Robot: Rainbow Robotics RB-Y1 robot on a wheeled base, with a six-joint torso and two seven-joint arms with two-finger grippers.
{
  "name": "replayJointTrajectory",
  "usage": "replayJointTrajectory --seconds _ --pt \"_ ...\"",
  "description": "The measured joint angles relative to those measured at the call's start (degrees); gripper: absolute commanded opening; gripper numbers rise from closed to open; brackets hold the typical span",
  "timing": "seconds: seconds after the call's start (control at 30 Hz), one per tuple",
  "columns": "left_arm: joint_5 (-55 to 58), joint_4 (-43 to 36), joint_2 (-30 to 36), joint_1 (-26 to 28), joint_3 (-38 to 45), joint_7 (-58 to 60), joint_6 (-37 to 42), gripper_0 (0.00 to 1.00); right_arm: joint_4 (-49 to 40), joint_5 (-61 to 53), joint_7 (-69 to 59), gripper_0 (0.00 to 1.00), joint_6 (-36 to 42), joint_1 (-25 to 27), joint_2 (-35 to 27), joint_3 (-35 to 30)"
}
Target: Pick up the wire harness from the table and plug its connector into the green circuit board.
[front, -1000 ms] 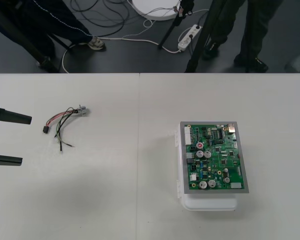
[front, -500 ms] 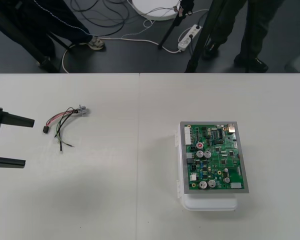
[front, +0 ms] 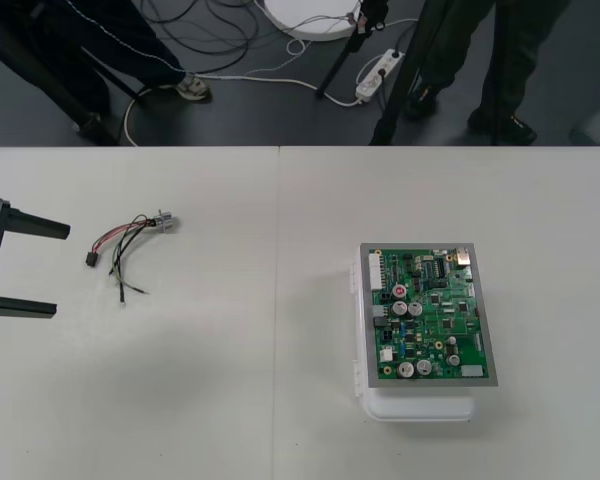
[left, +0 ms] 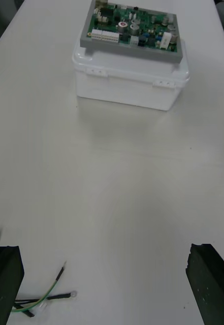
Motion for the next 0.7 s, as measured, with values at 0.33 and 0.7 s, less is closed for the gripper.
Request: replayJointTrajectory --seconds 0.33,0.7 --pt "-7.83 0.17 0.00 -6.23 -1.37 -6.49 -0.01 0.95 0.00 -0.02 0.00 1.00 0.00 0.01 0.00 0.00" --pt "-10.63 2.63 0.54 -16.26 -14.35 -17.11 2.64 0.94 0.00 -0.04 0.00 1.00 0.01 0.03 0.00 0.00"
